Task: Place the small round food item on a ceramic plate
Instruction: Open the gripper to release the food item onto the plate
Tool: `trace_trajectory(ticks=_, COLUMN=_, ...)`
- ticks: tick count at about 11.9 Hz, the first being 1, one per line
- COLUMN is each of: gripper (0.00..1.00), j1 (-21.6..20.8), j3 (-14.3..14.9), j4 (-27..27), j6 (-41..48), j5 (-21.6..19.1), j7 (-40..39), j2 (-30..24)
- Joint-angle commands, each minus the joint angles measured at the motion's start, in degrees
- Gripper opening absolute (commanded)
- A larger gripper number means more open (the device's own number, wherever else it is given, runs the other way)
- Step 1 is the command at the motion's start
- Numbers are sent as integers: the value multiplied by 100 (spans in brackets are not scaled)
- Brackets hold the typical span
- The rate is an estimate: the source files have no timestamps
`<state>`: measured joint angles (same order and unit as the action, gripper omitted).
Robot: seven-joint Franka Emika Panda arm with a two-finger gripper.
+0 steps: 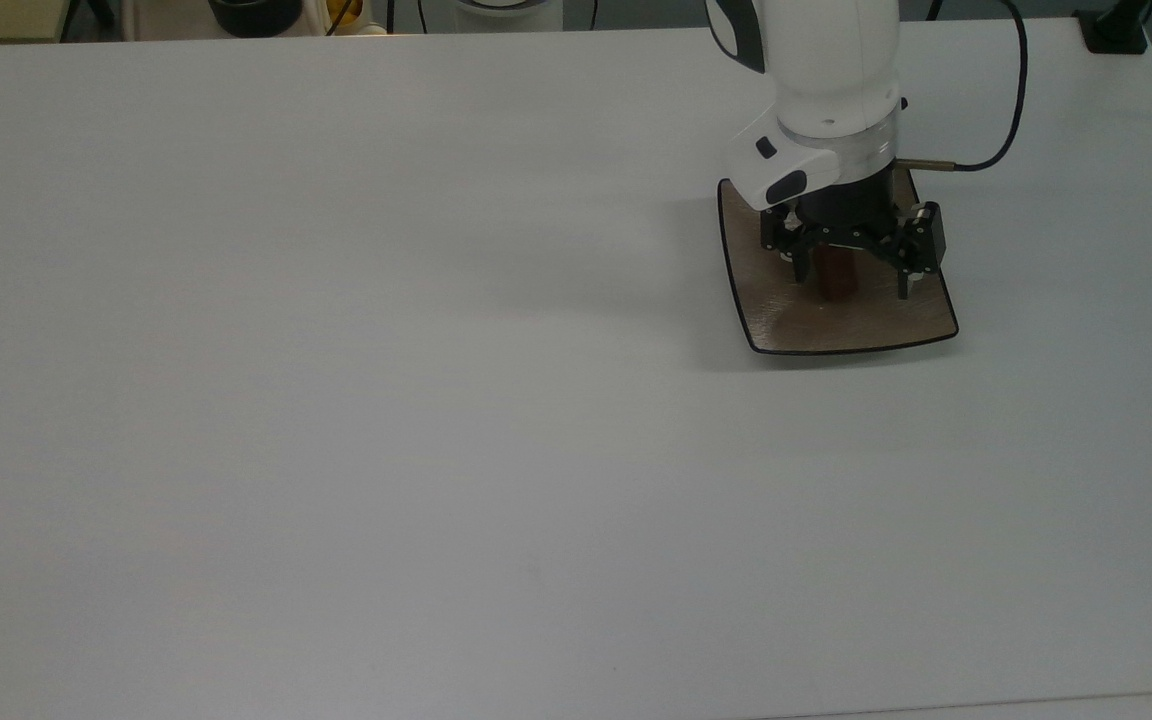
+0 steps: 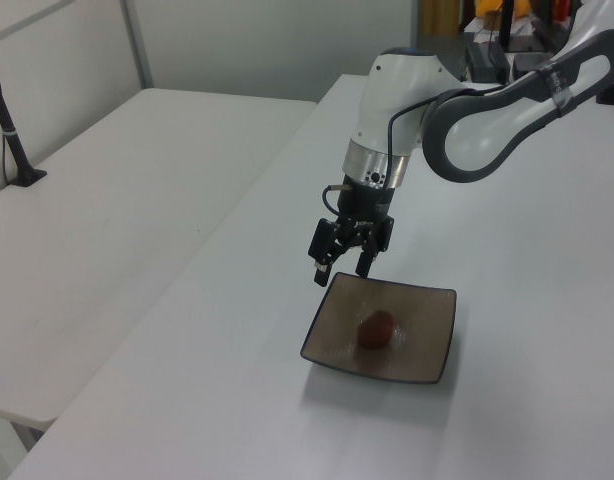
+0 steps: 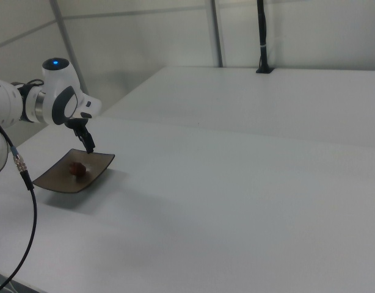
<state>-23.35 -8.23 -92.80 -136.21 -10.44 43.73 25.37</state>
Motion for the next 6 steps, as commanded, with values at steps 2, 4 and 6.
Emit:
trace_trajectory(ticks=2, gripper=100, j1=94, j3=-29, j4=-212, j6=1627, j5=-169, j7=-1968, j2=-681)
trace_trajectory(ticks=4, gripper=100, j1=234, j3=-20, j4=-474, j6=2184, j5=-72, j7=-2752, j2=-1111)
trace_trajectory(ticks=6, gripper=100, j1=471, j3=15, j4=-966, j6=2326, j5=76, j7=-3124, j2=-1717)
